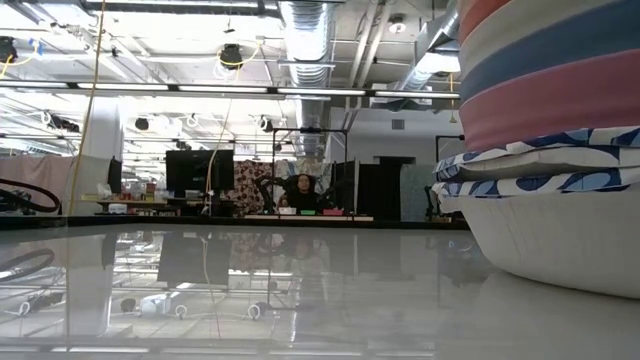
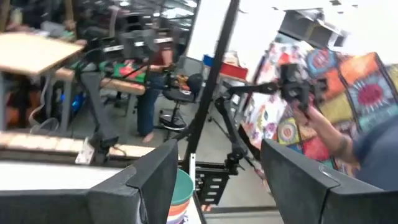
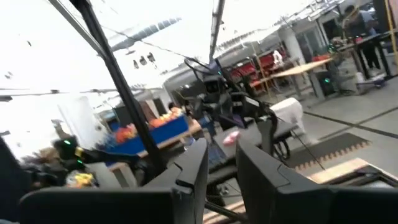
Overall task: Nest bowls inside each other
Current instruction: Return to Home Position
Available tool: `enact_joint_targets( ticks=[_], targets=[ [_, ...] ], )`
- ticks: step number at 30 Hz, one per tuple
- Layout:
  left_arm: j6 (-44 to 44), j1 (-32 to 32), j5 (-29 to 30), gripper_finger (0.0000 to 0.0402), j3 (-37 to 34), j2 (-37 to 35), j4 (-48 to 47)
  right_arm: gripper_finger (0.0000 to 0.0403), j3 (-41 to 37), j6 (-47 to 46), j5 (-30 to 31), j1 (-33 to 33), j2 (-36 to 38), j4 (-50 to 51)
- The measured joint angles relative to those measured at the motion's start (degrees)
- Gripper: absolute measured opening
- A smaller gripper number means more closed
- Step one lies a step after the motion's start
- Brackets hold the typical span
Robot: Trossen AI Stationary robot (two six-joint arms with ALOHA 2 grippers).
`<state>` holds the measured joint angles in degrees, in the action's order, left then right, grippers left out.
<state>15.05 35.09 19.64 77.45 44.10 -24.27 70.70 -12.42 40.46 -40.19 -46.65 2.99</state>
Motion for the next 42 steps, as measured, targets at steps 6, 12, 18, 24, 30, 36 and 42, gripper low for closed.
enact_joint_targets(
  ticks=[6,12,18,24,30,36,42],
  targets=[
    [-3.8,-0.6,-4.2,0.022,-0.1,-2.8,-0.9,0.0105,0.0,9.2,-0.6,1.9,3.1,0.1],
    [-7.4,-1.1,-16.2,0.022,-2.4,-10.9,4.7,0.0105,-1.7,5.0,-15.9,7.1,9.4,2.4],
    [-1.1,-1.0,-12.0,0.022,-15.4,-19.8,9.6,0.0105,-10.3,-3.7,-18.1,11.7,15.6,1.4],
    [2.4,-1.0,-12.9,0.022,-34.6,-29.1,26.9,0.0105,-23.6,-6.6,-19.0,13.2,19.7,-7.1],
    [3.6,-1.1,-12.4,0.022,-49.9,-39.3,36.4,0.0105,-36.0,-6.6,-21.3,14.3,25.5,-19.3],
    [2.2,-1.2,-14.8,0.022,-57.3,-43.7,42.3,0.0105,-48.8,-3.0,-22.6,16.1,35.3,-29.7],
    [-1.2,-1.3,-11.5,0.022,-57.0,-43.8,37.7,0.0105,-61.0,0.7,-22.5,18.1,46.6,-38.6]
  ],
)
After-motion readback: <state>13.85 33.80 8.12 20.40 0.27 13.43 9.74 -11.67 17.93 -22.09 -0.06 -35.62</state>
